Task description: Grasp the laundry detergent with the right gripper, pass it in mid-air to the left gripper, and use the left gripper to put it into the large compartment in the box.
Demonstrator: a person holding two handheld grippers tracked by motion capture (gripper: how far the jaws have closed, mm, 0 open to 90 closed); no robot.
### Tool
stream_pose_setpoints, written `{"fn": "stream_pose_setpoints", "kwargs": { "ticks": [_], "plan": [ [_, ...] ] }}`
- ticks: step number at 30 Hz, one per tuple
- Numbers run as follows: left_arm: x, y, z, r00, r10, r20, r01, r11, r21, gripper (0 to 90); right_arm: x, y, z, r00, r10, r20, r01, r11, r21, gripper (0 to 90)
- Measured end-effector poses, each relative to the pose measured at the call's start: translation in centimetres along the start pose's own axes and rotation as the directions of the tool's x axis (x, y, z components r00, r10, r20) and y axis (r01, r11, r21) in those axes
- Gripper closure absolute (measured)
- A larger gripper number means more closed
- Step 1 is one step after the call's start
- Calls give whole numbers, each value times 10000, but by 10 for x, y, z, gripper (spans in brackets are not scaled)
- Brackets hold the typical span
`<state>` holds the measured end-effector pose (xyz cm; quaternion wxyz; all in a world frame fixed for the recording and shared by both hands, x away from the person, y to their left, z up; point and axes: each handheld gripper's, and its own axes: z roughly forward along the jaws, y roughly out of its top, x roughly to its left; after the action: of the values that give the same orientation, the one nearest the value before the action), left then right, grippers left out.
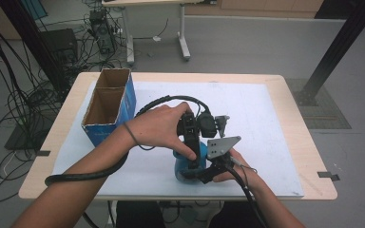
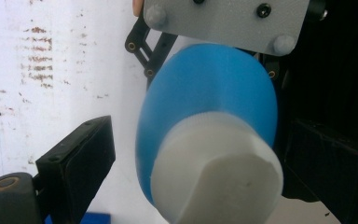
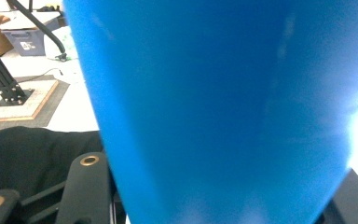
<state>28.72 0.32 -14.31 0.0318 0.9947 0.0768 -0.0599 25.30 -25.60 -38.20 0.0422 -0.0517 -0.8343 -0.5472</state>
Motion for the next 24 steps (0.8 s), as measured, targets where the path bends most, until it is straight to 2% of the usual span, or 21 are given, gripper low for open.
{"fn": "stream_pose_setpoints", "kwargs": {
  "ticks": [9, 13, 19, 20, 24],
  "plan": [
    [2, 0, 0, 9999, 31, 109, -30, 10000, -37, 147, 0, 0, 1, 10000, 32, -10, -32, 10000, -35, 422],
    [1, 3, 1, 9999, 84, 123, -86, 9999, 114, 158, 0, 2, 1, 10000, 16, -58, -16, 10000, -18, 422],
    [1, 3, 3, 9998, 118, 180, -121, 9998, 156, 215, 0, 3, 0, 10000, -41, -59, 41, 10000, -38, 422],
    [1, 3, 3, 9998, 118, 180, -121, 9998, 156, 247, 0, 3, 0, 10000, -41, -59, 41, 10000, -38, 422],
    [2, 2, 3, 9998, 98, 176, -100, 9999, 120, 266, 1, 3, 0, 10000, -49, -38, 49, 10000, -61, 422]
  ]
}}
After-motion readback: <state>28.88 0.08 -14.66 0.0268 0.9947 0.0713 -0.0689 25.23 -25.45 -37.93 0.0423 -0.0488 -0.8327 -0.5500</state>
